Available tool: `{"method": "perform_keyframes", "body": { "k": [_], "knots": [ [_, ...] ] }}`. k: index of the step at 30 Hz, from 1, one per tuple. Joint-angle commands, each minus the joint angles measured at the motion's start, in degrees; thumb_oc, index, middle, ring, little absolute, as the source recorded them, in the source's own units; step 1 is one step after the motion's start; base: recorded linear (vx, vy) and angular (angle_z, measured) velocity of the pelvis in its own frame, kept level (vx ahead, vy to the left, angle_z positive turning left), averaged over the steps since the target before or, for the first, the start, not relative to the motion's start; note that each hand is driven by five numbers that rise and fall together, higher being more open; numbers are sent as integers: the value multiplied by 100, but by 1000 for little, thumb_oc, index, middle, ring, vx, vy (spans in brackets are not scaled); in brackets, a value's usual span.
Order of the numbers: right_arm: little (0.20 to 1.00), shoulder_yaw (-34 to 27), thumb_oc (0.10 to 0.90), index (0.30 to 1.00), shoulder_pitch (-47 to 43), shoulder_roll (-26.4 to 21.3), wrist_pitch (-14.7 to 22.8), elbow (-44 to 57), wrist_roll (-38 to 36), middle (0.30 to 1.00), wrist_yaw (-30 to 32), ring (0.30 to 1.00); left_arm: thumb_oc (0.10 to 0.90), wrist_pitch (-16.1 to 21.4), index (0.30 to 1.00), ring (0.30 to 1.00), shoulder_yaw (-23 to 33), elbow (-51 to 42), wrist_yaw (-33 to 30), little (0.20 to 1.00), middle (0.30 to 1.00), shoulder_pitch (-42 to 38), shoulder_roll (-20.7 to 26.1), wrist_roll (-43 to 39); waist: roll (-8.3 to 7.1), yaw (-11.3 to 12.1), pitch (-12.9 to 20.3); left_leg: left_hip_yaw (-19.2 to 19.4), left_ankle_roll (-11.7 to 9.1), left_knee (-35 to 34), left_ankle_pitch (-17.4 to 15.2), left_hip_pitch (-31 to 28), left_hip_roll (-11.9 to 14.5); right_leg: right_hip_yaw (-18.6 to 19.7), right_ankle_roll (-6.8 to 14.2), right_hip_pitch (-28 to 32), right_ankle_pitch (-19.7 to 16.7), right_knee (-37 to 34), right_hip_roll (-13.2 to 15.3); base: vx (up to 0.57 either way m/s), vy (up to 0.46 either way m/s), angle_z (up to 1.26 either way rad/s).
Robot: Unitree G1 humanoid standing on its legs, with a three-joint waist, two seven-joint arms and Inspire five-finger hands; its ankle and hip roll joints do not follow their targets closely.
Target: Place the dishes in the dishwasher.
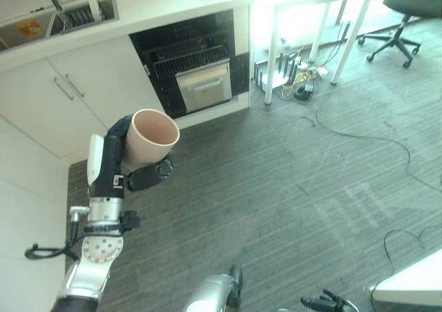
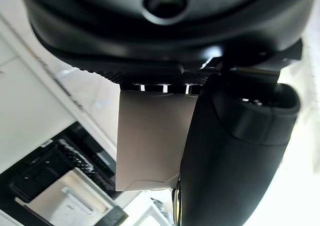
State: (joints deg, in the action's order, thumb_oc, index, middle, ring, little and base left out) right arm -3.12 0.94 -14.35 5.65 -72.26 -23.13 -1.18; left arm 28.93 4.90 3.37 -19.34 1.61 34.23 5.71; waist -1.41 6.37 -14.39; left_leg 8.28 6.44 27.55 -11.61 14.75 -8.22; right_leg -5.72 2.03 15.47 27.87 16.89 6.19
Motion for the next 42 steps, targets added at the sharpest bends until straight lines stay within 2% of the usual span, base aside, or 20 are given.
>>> {"method": "perform_keyframes", "body": {
  "k": [1,2,3,6,7,8,13,18,20,22,24,26,29,31,32,33,36,39,41,42],
  "knots": [
    [900,6,800,900,198,-97,302,327,-19,900,100,900,400,512,300,300,470,-880,-277,300,300,-807,286,242,356,-263,192,-223,32,-1036,-40,-380,136,-486,727,-780,-2512,2366,-427,439,362,62],
    [900,52,800,900,219,-46,322,419,-7,900,136,900,400,390,300,300,387,-874,-348,300,300,-877,380,291,389,-333,161,-242,137,-1036,-162,-583,153,-535,823,-1337,-2830,3301,-349,420,397,100],
    [900,93,800,900,213,-48,333,476,-186,900,105,900,400,280,300,300,250,-805,-445,300,300,-1044,521,261,500,-462,112,-201,205,-1036,-299,-861,278,-747,570,-1991,-2415,3534,-118,302,171,64],
    [900,136,800,900,158,-106,372,571,-91,900,41,900,400,236,300,300,144,-707,-562,300,300,-1311,697,223,588,-639,-30,-363,154,-1036,-440,-1152,413,-847,395,-2405,-1967,2502,-132,218,-44,12],
    [900,171,800,900,106,-142,335,561,-193,900,25,900,400,144,300,300,141,-707,-593,300,300,-1427,763,219,590,-655,-89,-468,102,-1036,-528,-1257,495,-869,372,-2411,-2022,1625,-67,366,-351,57],
    [900,181,800,900,-16,-207,311,459,-199,900,-24,900,400,-2,300,300,91,-738,-753,300,300,-1552,843,279,537,-661,-118,-600,40,-1036,-720,-1412,535,-758,462,-2336,-2254,44,8,387,-400,72],
    [900,45,800,900,-99,-241,243,161,-130,900,-22,900,400,-6,300,300,73,-683,-955,300,300,-1488,980,324,389,-676,-3,-931,3,-1036,-1073,-1701,417,-23,755,-2809,-2313,30,362,355,-349,29],
    [900,129,800,900,-109,-270,190,26,84,900,-19,900,400,-129,300,300,293,-858,-1283,300,300,-1182,917,366,430,-609,182,-959,-326,-1036,-1187,-2154,842,-310,539,-2500,-2029,30,206,433,-469,-16],
    [900,232,800,900,-163,-335,223,31,154,900,3,900,400,-224,300,300,364,-994,-1388,300,300,-1094,823,369,416,-552,177,-819,-443,-1036,-908,-2254,1005,-394,361,-2341,-1882,30,133,327,-405,0],
    [900,312,800,900,-233,-430,333,-2,112,900,43,900,400,-237,300,300,469,-1136,-1355,300,300,-1053,713,291,298,-421,82,-520,-570,-673,9,-2044,1114,-423,126,-2040,-1641,30,99,258,-432,-8],
    [900,280,800,900,-246,-479,396,-30,70,900,71,900,400,-227,300,300,510,-1185,-1218,300,300,-1108,672,221,257,-380,23,-269,-631,-47,221,-1512,1219,-581,-14,-1863,-1539,30,69,117,-305,-6],
    [900,207,800,900,-249,-542,410,-39,17,900,56,900,400,-219,300,300,532,-1178,-1059,300,300,-1214,695,133,313,-343,-14,-229,-551,-104,-56,-1159,820,-676,-11,-1752,-1447,30,-16,186,-200,43],
    [900,121,800,900,-218,-521,319,-24,-212,900,-25,900,400,-197,300,300,489,-1167,-1010,300,300,-1247,664,240,337,-293,12,-67,-507,-999,31,-1061,384,-717,6,-1669,-1323,30,-134,239,-72,24],
    [900,135,800,900,-201,-462,330,-6,-286,900,7,900,400,-127,300,300,405,-1150,-1095,300,300,-1224,560,389,394,-290,-11,105,-532,-1036,9,-837,266,-760,5,-1475,-1175,30,-207,215,7,6],
    [900,135,800,900,-201,-462,330,-6,-286,900,7,900,400,-127,300,300,405,-1150,-1095,300,300,-1224,560,389,394,-290,-11,105,-532,-1036,9,-837,266,-760,5,-1475,-1175,30,-207,145,72,-26],
    [900,170,800,900,-225,-356,384,20,-415,900,151,900,400,100,300,300,311,-1117,-1332,300,300,-1104,382,719,461,-272,38,508,-429,-1036,-11,-660,371,-913,-42,-1348,-992,30,-272,161,97,-20],
    [900,165,800,900,-260,-209,387,149,-484,900,184,900,400,122,300,300,486,-1215,-1421,300,300,-829,402,857,587,-159,94,288,-237,-1036,-174,-655,408,-986,18,-891,-959,89,-570,214,82,-9],
    [900,218,800,900,-225,-178,420,274,-318,900,197,900,400,60,300,300,458,-1087,-1475,300,300,-933,589,754,674,-255,-42,-50,29,-1036,-323,-839,329,-855,174,-1738,-1162,1962,-334,23,48,-8],
    [900,246,800,900,-224,-196,406,344,-459,900,288,900,400,24,300,300,324,-998,-1500,300,300,-1181,746,647,773,-380,-155,-216,38,-1036,-280,-951,432,-887,57,-2054,-1153,1761,-185,-52,-124,51],
    [900,191,800,900,-244,-216,414,333,-486,900,325,900,400,-54,300,300,226,-925,-1607,300,300,-1368,881,641,840,-474,-200,-307,30,-1036,-366,-1110,569,-748,207,-2047,-1481,1039,112,108,-285,101]
  ]
}}
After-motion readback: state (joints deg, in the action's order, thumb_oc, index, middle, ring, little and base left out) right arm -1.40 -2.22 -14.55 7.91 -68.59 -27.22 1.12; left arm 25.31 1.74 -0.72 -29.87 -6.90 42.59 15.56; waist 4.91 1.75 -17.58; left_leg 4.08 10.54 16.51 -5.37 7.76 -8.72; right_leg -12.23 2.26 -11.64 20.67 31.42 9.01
